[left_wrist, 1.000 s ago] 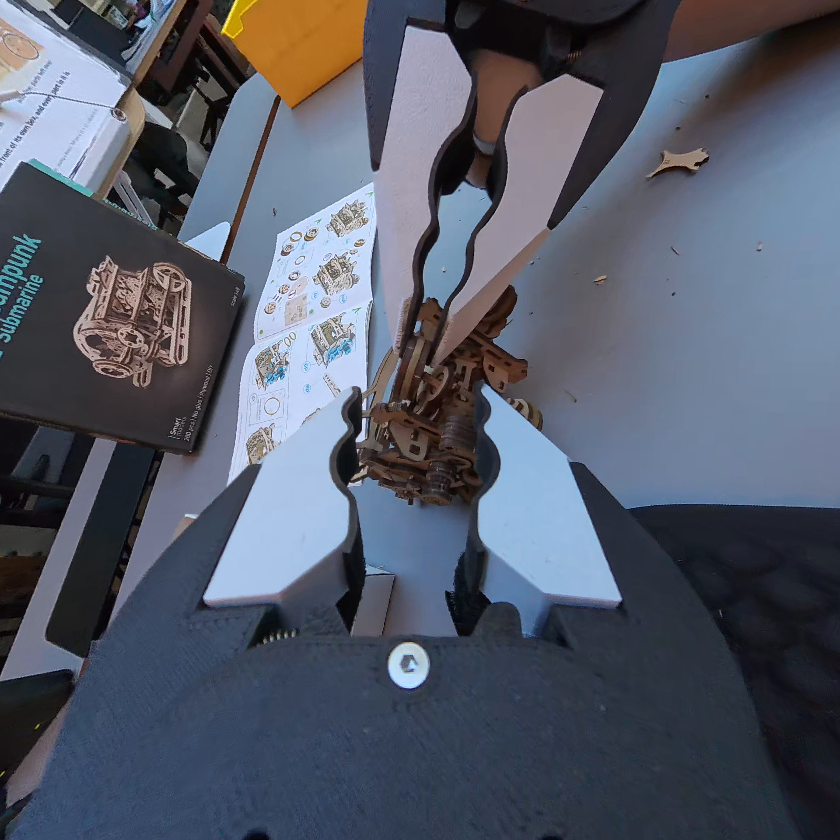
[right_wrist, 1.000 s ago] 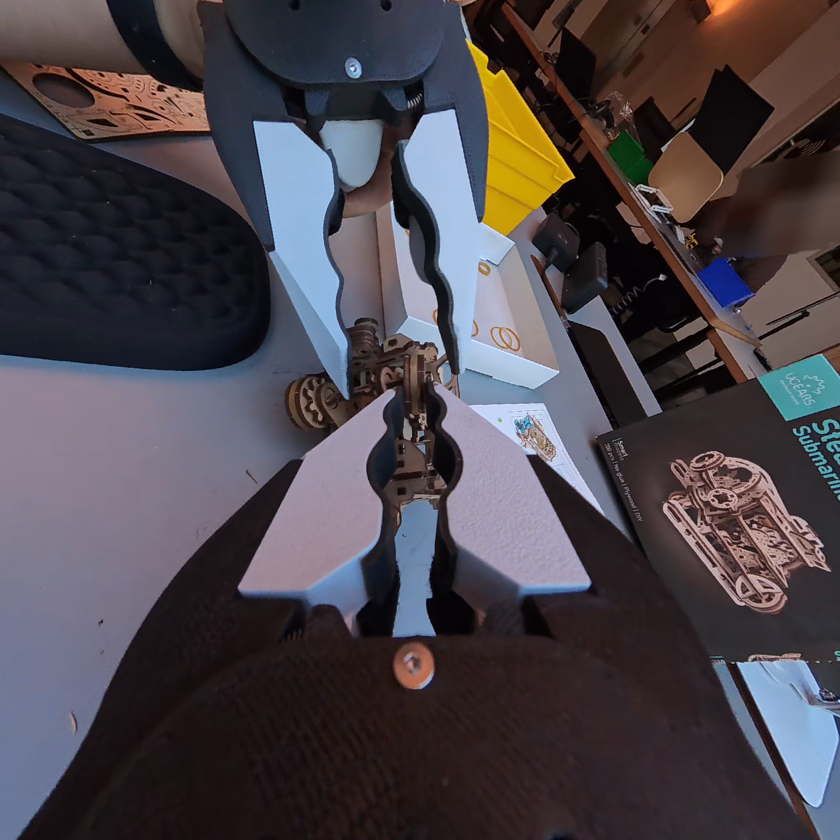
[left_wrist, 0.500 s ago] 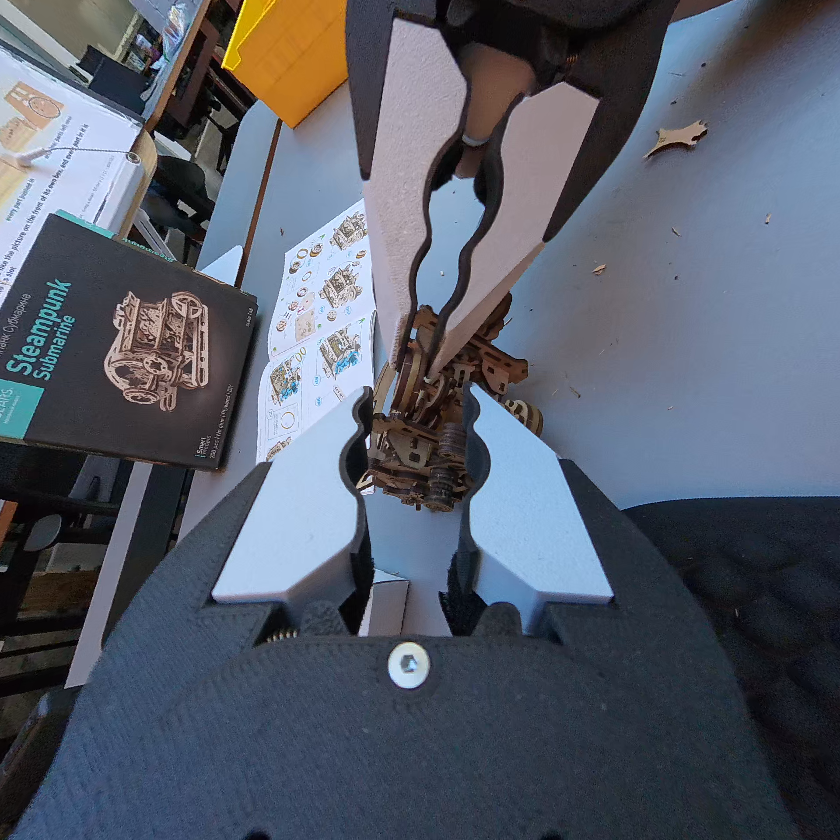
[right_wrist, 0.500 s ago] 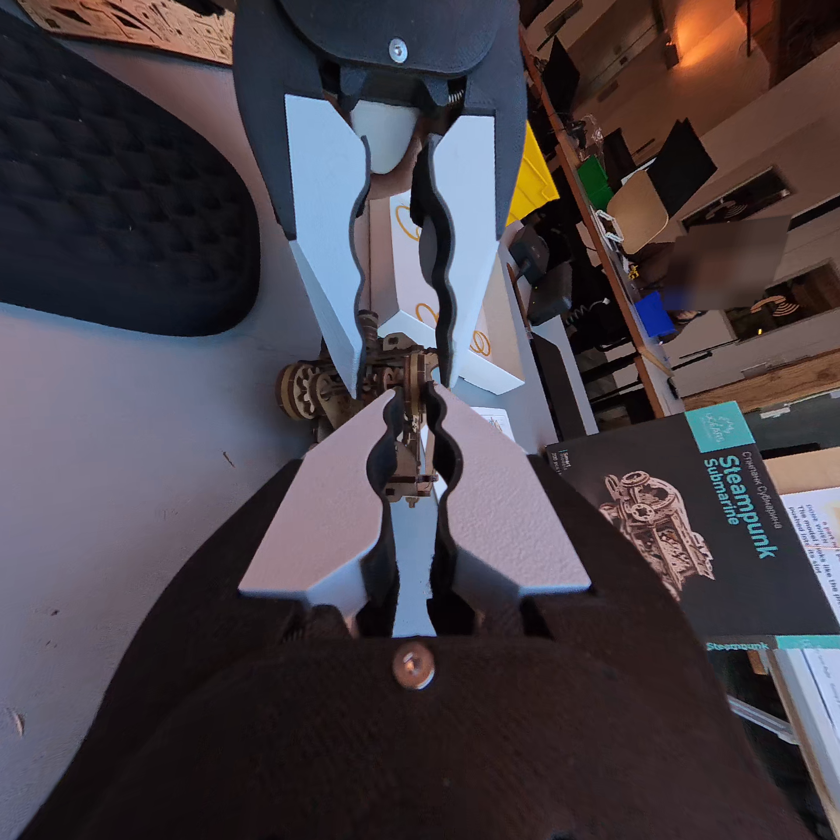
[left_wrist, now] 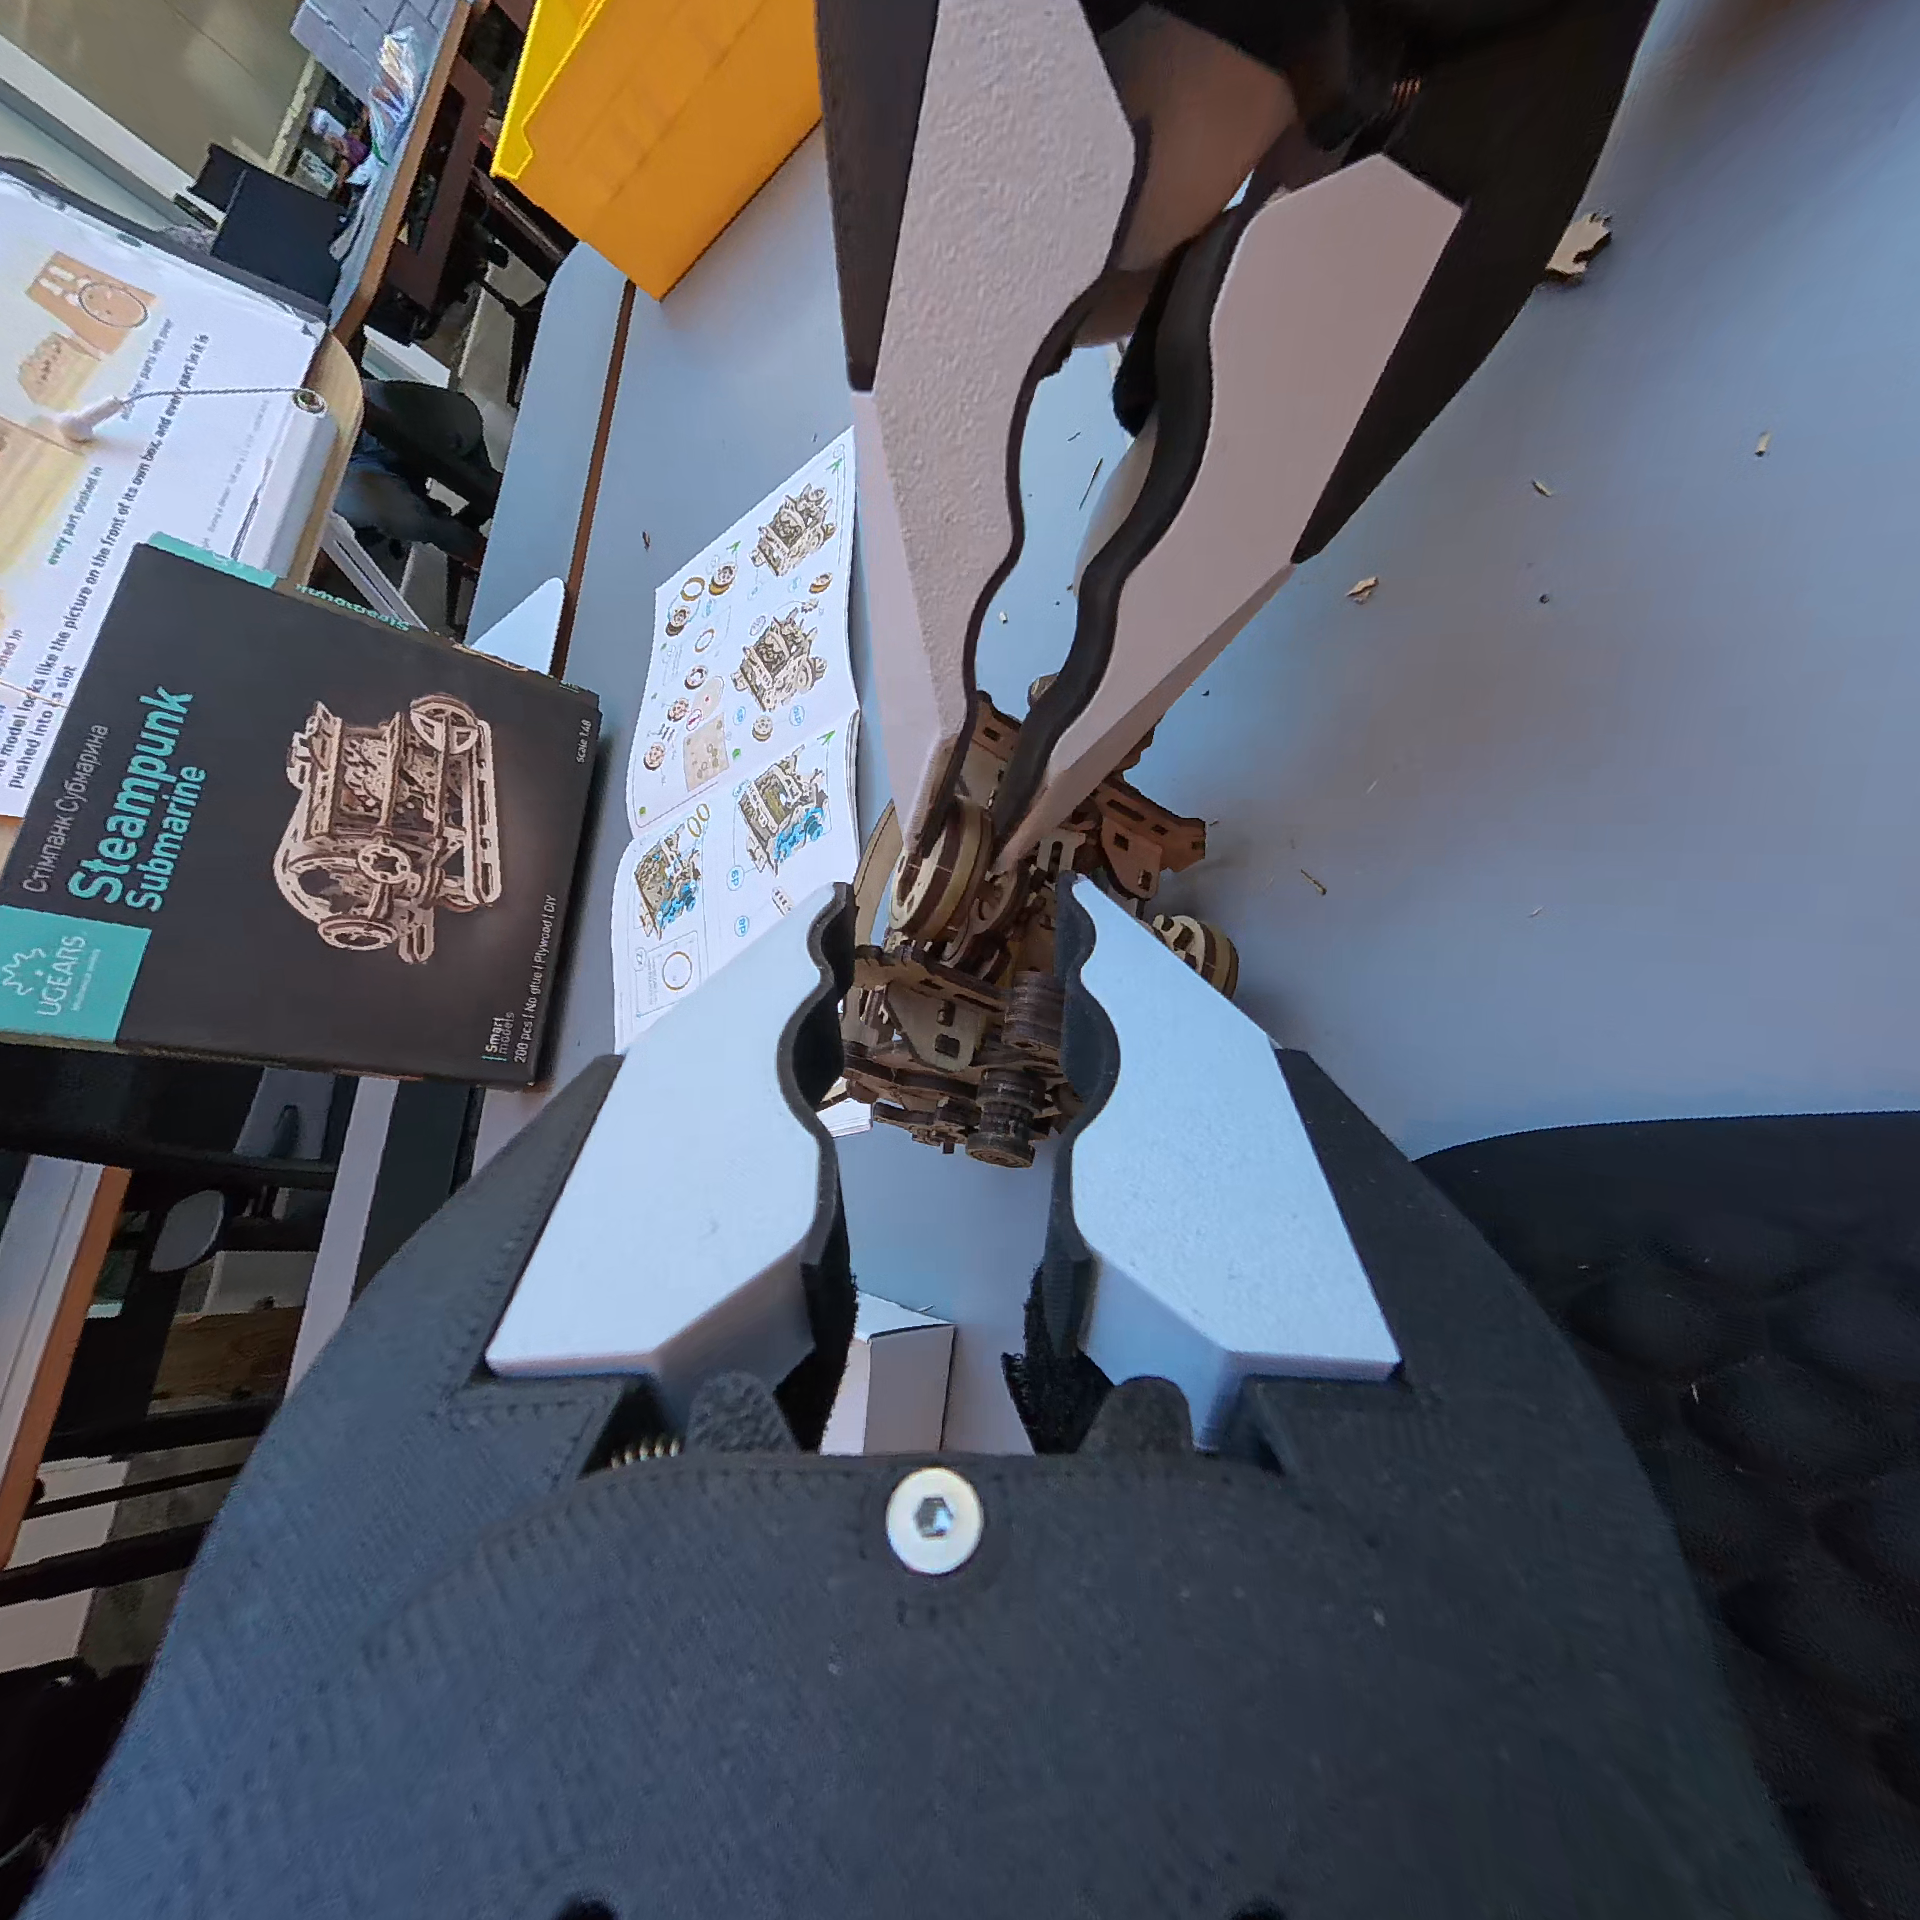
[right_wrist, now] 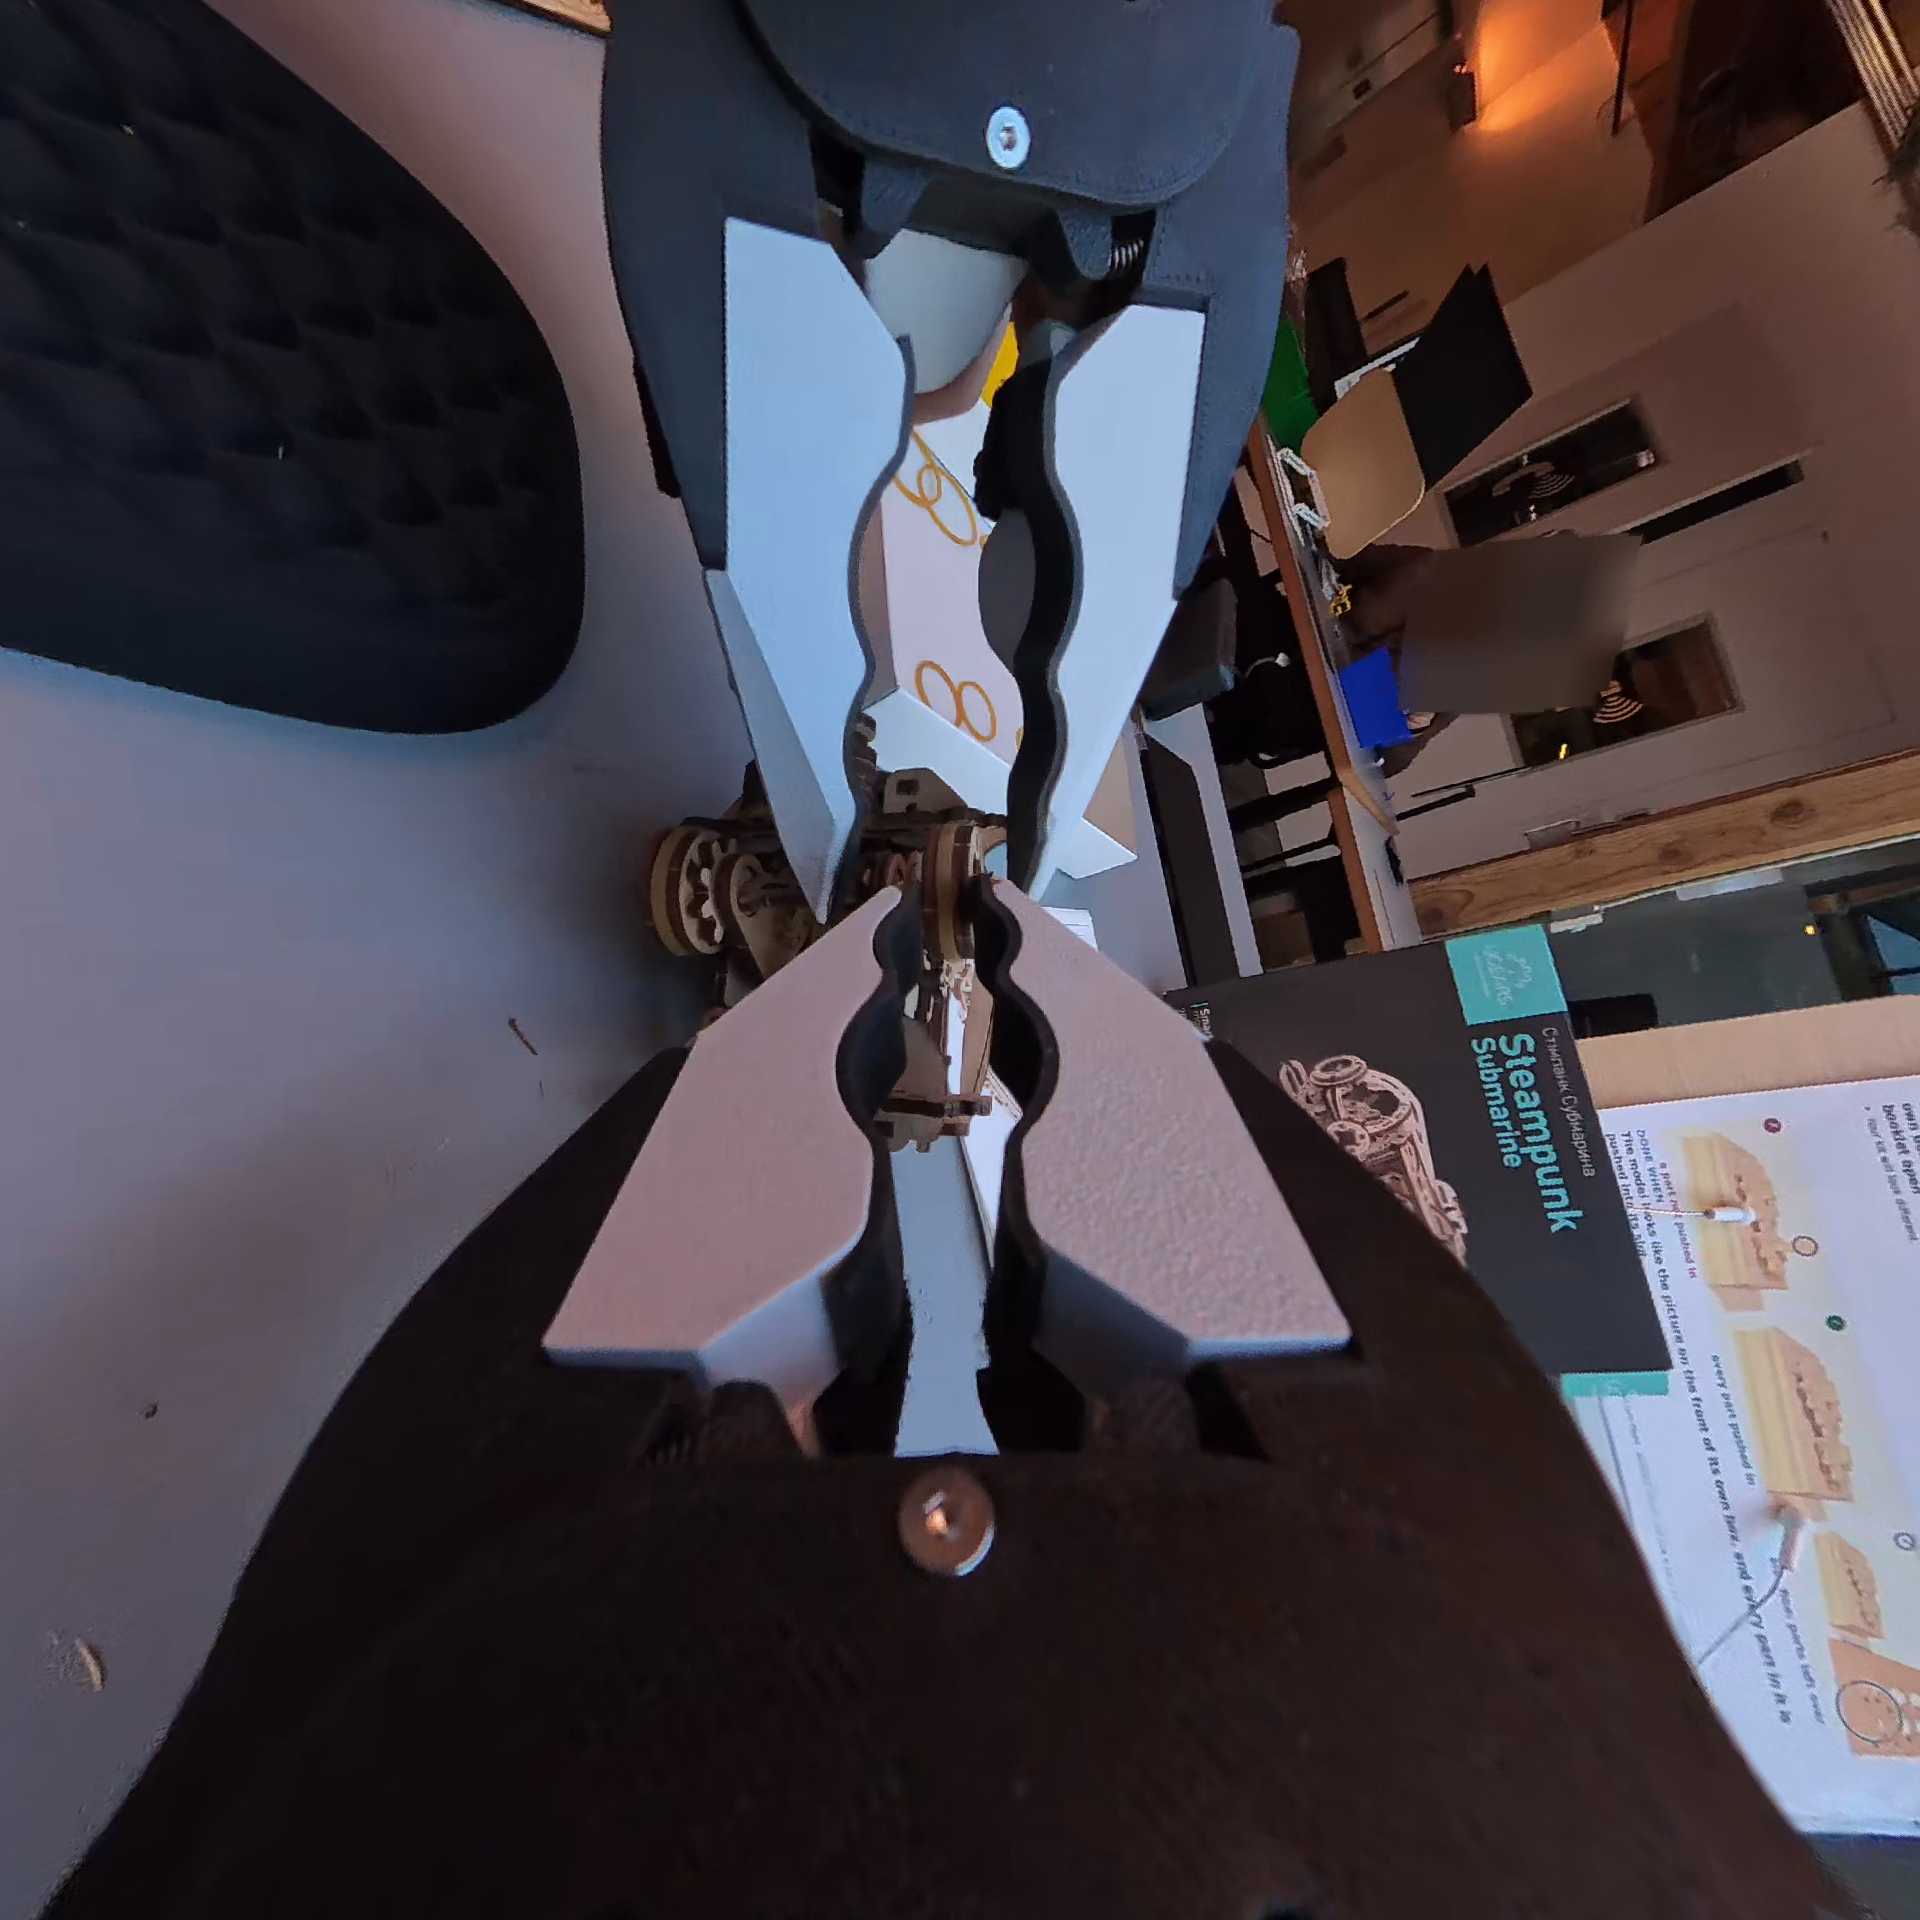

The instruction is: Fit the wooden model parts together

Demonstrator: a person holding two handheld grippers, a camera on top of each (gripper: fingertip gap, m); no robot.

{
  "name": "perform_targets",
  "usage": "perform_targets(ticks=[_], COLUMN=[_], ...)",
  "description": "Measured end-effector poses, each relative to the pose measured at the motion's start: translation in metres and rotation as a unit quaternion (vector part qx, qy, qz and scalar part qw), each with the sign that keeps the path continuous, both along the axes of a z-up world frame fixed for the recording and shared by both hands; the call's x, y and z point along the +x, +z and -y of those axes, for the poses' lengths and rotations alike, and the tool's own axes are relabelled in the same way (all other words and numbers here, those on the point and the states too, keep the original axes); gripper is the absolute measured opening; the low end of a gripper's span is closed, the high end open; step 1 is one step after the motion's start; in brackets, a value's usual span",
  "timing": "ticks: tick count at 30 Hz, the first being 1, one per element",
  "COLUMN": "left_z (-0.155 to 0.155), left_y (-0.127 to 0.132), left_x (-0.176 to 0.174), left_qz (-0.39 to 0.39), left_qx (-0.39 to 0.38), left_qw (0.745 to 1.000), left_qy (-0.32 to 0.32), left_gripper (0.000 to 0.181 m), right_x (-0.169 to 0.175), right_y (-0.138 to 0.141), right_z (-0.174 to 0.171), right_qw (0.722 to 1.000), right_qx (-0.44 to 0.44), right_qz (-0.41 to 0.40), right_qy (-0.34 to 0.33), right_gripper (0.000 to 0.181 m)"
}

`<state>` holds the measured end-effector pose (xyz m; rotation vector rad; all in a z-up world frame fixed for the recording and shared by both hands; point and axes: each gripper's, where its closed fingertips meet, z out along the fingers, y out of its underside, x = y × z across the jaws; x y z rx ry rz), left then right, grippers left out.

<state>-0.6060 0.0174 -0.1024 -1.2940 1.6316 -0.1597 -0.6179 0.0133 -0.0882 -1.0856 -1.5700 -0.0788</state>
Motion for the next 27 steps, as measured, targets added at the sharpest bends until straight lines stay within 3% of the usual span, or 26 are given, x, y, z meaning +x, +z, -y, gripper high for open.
perform_targets(ticks=[14, 27], left_z=[0.002, 0.015], left_y=[-0.001, -0.003], left_x=[0.002, -0.005], left_qz=[-0.021, 0.042], left_qx=[0.051, 0.105], left_qw=[0.998, 0.993], left_qy=[-0.004, 0.018], left_gripper=[0.036, 0.036], right_x=[0.003, -0.003], right_y=[-0.001, -0.008], right_z=[0.009, 0.017], right_qw=[0.996, 0.986], right_qx=[0.087, 0.161], right_qz=[0.033, 0.046], right_qy=[-0.004, 0.018], right_gripper=[0.009, 0.009])
